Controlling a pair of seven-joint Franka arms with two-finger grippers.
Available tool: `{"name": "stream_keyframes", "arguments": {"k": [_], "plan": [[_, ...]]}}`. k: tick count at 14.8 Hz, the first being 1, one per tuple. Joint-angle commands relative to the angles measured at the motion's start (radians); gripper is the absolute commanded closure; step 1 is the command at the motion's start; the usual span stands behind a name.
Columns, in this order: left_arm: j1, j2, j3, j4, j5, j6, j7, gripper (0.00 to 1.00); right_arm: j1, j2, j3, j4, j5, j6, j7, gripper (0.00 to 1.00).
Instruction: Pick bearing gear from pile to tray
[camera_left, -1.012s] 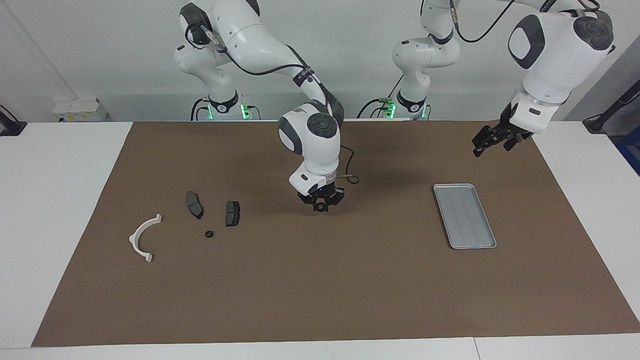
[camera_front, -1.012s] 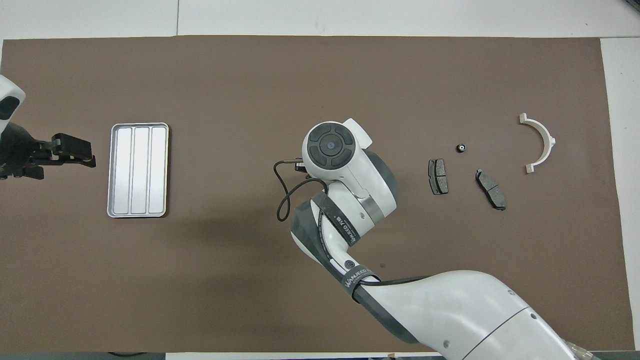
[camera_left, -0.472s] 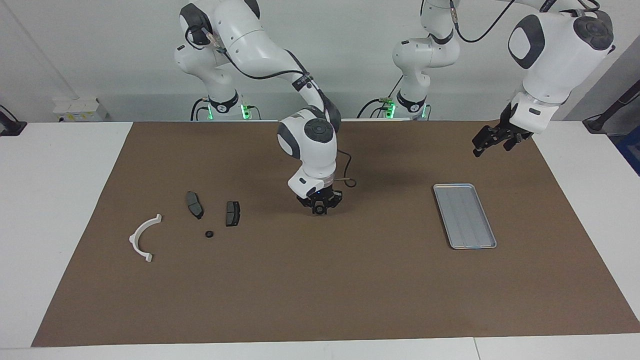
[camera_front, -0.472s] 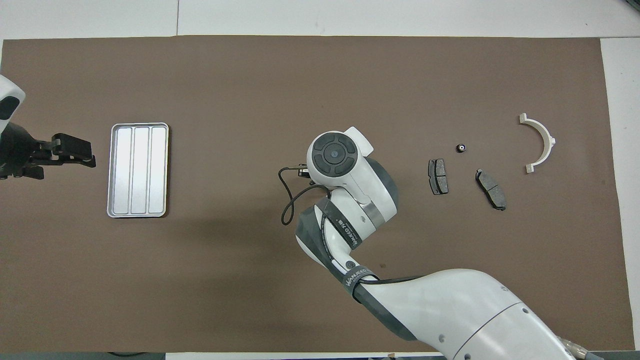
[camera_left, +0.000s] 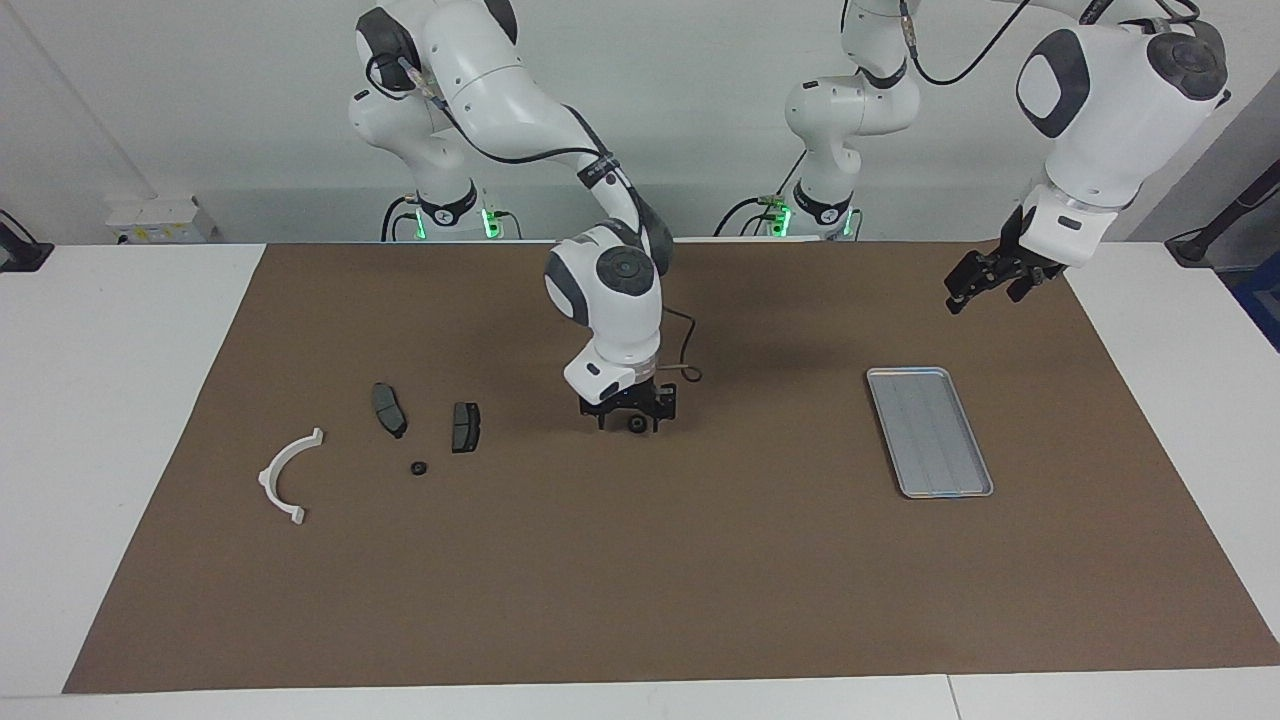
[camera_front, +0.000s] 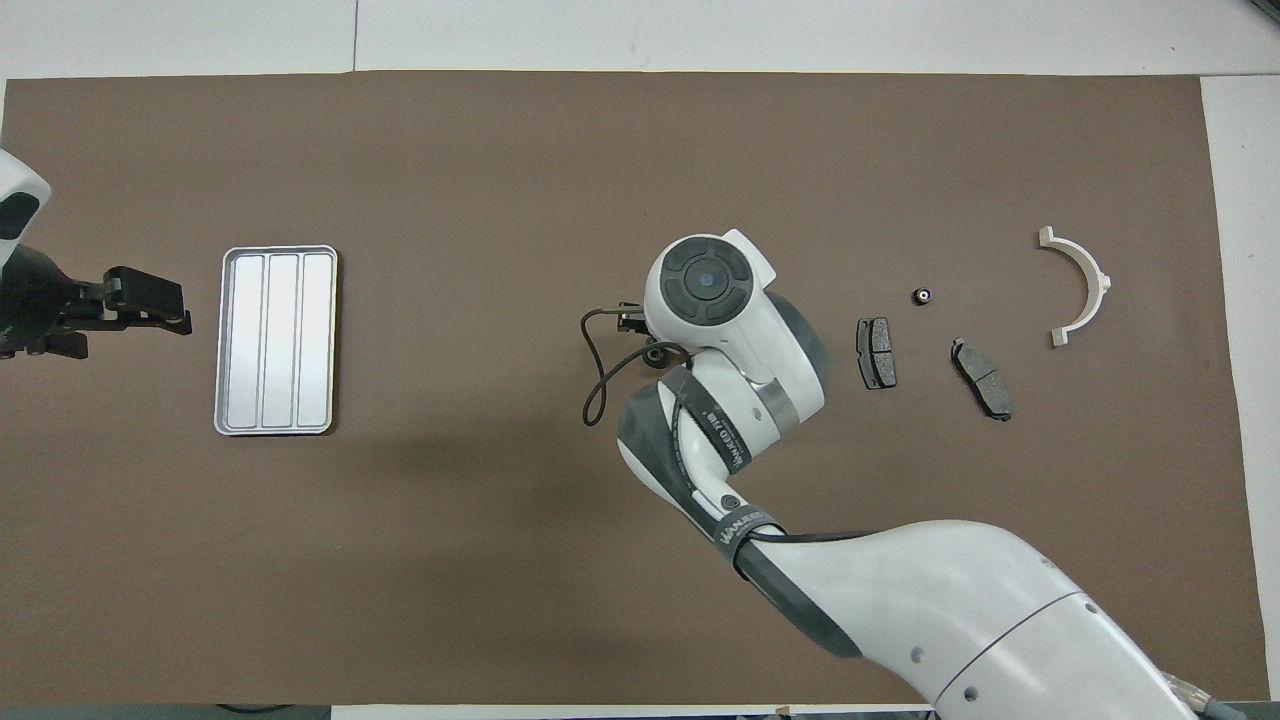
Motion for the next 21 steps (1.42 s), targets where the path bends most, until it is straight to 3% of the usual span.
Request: {"name": "stream_keyframes", "arguments": {"k": [1,6,8,10,14,17,21], "plan": [[-0.023,-0.032,0.002,-0.036,-0.011,0.019,0.005,0.0,-0.146,-0.048,0.014,0.0,0.007,-0.023,-0.211,0.13],[-0.032,-0.031,0.0,-0.034,-0.011,0.029,-0.002,0.0,-0.349,-0.086,0.014,0.012,0.008,-0.103,-0.554,0.14],[-0.066,-0.028,0.0,-0.034,-0.009,0.06,-0.098,0.0,-0.397,-0.094,0.014,-0.003,0.008,-0.126,-0.648,0.14],[-0.116,-0.023,0.0,-0.034,-0.015,0.077,-0.243,0.0,-0.42,-0.104,0.014,-0.032,0.008,-0.126,-0.684,0.14],[-0.199,-0.006,-0.001,-0.042,-0.024,0.078,-0.338,0.0,-0.449,-0.118,0.014,-0.079,0.008,-0.109,-0.714,0.14],[-0.303,0.063,-0.001,-0.045,-0.041,0.164,-0.522,0.0,-0.457,-0.118,0.014,-0.102,0.008,-0.104,-0.721,0.14],[-0.374,0.128,-0.001,-0.045,-0.043,0.184,-0.637,0.0,-0.457,-0.117,0.014,-0.14,0.008,-0.055,-0.718,0.15]]}}
